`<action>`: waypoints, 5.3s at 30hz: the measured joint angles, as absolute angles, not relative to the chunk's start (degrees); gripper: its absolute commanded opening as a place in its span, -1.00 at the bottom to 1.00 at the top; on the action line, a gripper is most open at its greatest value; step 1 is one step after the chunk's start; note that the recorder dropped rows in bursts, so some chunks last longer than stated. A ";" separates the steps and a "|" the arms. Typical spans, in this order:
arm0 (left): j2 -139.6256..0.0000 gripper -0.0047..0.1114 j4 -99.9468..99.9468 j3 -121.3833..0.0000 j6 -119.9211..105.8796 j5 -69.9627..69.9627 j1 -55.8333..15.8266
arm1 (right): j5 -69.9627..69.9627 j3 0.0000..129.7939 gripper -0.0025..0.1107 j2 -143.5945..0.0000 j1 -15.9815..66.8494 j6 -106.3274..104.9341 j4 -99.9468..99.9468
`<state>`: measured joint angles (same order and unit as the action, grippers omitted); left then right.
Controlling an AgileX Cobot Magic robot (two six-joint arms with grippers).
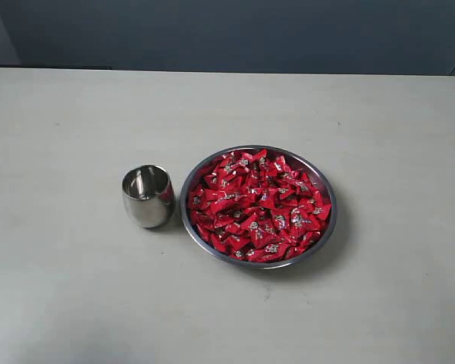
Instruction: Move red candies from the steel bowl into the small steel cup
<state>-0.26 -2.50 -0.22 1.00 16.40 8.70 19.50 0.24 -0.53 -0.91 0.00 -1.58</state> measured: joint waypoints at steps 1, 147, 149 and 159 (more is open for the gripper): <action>-0.26 -0.91 -2.50 -0.22 1.00 16.40 8.70 | 19.50 0.24 -0.97 -0.53 -0.91 0.00 -1.29; -0.26 -0.91 -2.50 -0.22 1.00 16.40 8.50 | 53.67 89.66 -0.27 -124.26 46.94 -10.89 -7.35; -0.26 -0.91 -2.50 -0.22 1.00 16.40 8.50 | 53.43 89.72 -0.27 -124.75 46.94 -10.68 -7.08; -0.26 -0.91 -2.50 -0.22 1.00 16.40 8.50 | 52.24 89.72 -0.27 -124.87 46.94 -10.43 -6.97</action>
